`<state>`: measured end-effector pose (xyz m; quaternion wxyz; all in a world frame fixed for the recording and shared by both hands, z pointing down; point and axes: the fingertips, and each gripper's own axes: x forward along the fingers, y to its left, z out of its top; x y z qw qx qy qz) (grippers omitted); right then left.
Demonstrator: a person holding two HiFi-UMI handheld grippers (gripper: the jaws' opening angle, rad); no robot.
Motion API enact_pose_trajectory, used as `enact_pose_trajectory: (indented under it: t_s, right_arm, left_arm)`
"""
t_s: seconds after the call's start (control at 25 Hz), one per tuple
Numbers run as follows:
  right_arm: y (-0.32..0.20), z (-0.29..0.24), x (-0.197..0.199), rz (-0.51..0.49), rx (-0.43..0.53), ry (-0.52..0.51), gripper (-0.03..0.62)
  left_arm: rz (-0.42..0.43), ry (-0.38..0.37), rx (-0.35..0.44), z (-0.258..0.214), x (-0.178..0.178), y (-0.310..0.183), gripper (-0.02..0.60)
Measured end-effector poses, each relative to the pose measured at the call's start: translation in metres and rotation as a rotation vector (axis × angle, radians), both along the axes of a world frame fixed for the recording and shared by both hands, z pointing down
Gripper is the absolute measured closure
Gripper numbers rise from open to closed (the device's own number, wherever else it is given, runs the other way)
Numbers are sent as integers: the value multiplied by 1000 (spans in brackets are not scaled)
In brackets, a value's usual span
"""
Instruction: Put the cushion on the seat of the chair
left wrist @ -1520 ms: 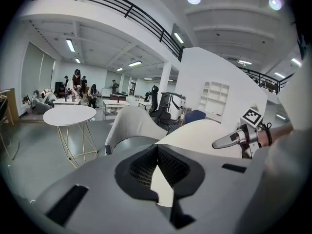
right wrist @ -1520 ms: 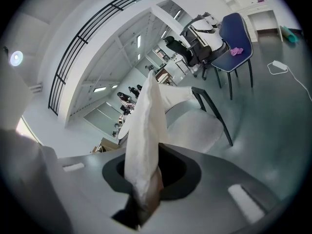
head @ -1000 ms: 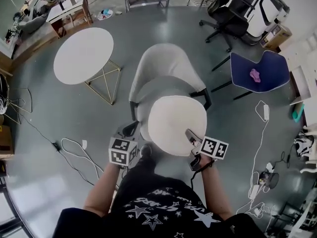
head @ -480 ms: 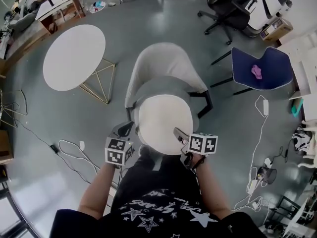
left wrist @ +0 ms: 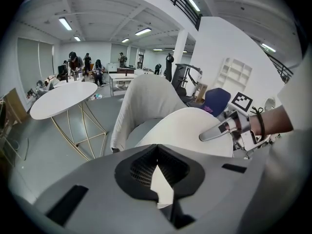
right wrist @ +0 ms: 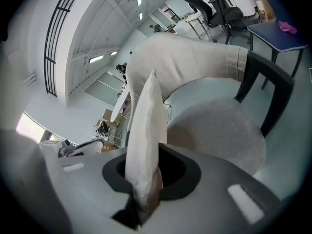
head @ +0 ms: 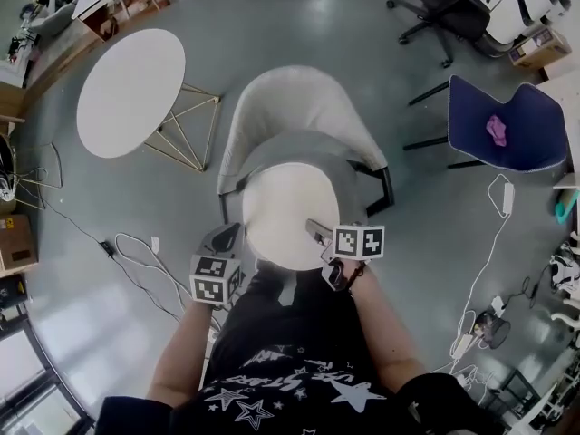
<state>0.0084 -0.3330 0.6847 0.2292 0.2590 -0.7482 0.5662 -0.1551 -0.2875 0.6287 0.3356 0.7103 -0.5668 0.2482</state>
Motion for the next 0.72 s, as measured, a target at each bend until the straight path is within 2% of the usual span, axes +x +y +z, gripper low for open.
enact_pose_trajectory:
  t_s: [0.12, 0.28, 0.4, 0.56, 0.72]
  right_arm:
    - [-16, 20, 8, -20, -30, 7, 534]
    - [-35, 55, 29, -78, 1, 121, 531]
    - [-44, 81, 46, -83, -8, 171, 526]
    - [-49, 108, 63, -85, -24, 181, 514]
    - [-57, 137, 80, -117, 21, 257, 460]
  left_arm:
    - [4, -3, -17, 11, 14, -11, 572]
    - [-32, -30, -75, 35, 23, -20, 572]
    - [-69, -24, -109, 52, 31, -22, 572]
    - [-118, 6, -122, 72, 41, -24, 572]
    - [-184, 21, -148, 94, 41, -23, 572]
